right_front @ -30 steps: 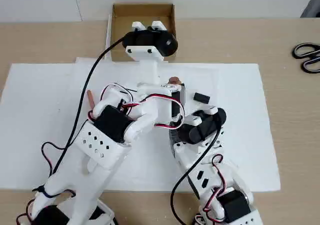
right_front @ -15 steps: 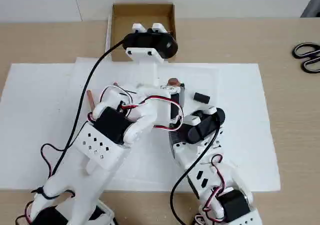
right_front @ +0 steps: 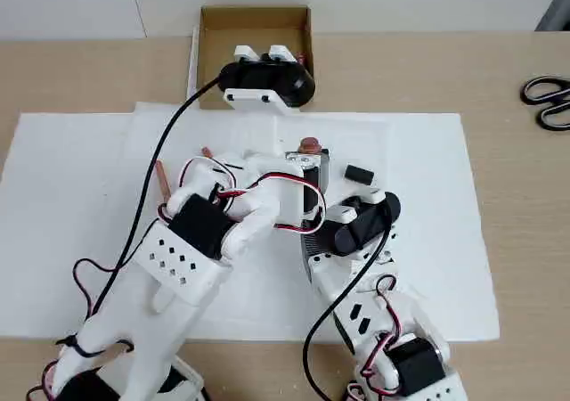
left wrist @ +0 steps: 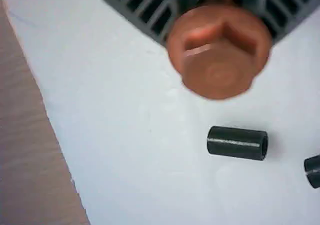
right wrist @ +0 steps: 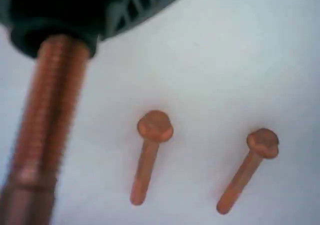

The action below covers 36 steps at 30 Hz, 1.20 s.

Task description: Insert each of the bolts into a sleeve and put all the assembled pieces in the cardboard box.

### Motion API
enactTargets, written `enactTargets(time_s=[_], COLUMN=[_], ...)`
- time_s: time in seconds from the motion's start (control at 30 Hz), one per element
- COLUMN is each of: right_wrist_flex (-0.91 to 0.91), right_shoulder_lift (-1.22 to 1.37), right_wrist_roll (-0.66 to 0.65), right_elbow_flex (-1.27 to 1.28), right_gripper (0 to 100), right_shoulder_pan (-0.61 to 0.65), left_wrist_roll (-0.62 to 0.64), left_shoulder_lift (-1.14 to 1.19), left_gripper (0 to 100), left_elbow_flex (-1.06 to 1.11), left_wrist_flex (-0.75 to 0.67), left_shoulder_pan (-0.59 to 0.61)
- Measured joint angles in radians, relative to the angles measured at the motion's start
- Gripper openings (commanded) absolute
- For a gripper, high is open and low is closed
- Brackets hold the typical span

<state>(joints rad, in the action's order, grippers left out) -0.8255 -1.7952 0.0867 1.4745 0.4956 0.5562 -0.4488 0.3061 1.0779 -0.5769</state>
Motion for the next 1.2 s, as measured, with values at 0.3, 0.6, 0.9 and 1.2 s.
enactTargets(time_s=[0.3, 0.6, 0.9, 1.2], right_wrist_flex=[0.002, 0.002, 0.002, 0.002], right_shoulder_lift=[-0.002, -0.002, -0.002, -0.002], right_wrist_roll=[0.0, 0.0, 0.0, 0.0], right_elbow_flex=[-0.003, -0.003, -0.003, -0.003], right_gripper=[0.4, 0.4, 0.4, 0.4], right_shoulder_pan=[-0.005, -0.006, 0.0, 0.0], left_wrist_roll=[0.0, 0.0, 0.0, 0.0], left_shoulder_lift=[0.002, 0.002, 0.002, 0.002], left_gripper=[1, 1, 1, 1], left_elbow_flex=[0.006, 0.006, 0.006, 0.005], left_wrist_flex=[-0.021, -0.021, 0.026, 0.077], left_shoulder_pan=[-0.005, -0.005, -0.006, -0.009])
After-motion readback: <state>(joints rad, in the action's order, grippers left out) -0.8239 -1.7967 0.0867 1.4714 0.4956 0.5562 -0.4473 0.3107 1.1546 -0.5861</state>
